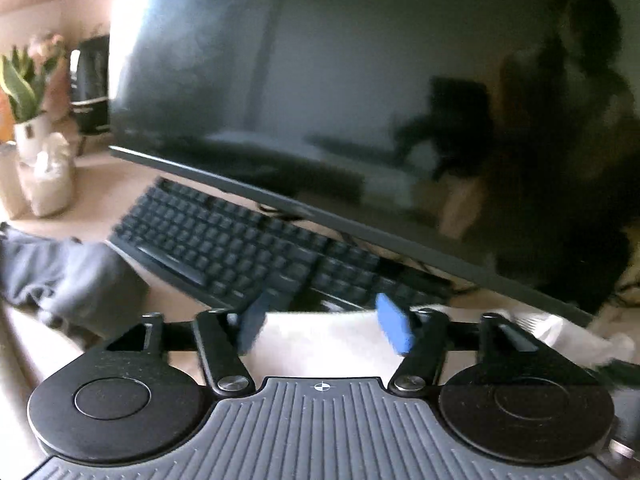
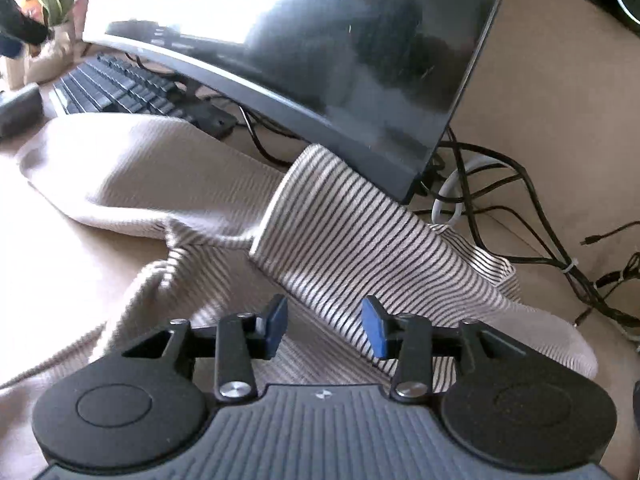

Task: Fold clothes

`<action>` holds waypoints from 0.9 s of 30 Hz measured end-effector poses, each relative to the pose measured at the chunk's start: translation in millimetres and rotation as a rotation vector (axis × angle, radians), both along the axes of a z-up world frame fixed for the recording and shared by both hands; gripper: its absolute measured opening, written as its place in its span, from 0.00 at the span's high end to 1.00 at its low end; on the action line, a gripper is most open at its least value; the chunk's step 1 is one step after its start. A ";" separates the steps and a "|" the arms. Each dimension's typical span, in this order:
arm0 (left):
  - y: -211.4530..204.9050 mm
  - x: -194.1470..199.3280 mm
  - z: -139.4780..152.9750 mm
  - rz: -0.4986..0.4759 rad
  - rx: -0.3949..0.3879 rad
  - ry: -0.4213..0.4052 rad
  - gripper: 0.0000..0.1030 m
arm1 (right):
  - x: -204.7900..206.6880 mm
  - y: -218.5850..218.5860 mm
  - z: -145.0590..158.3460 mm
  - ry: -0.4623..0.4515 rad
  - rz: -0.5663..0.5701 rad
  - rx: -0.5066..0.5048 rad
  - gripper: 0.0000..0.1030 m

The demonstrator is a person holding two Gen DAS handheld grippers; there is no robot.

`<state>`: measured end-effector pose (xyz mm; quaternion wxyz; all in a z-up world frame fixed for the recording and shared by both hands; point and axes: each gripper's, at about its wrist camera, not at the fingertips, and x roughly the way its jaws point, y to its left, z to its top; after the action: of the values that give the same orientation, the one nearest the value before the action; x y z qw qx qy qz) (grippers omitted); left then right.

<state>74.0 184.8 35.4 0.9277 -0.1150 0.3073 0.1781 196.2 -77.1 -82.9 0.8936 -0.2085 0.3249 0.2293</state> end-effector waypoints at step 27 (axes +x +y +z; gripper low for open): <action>-159.6 -28.0 -93.5 -0.633 -0.200 0.287 0.09 | -127.7 -195.8 112.6 -0.221 -0.747 0.167 0.53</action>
<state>46.0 25.2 -58.1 0.8684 -0.0783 0.4708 -0.1345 68.5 -273.0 29.7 0.9589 -0.0260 0.2604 -0.1095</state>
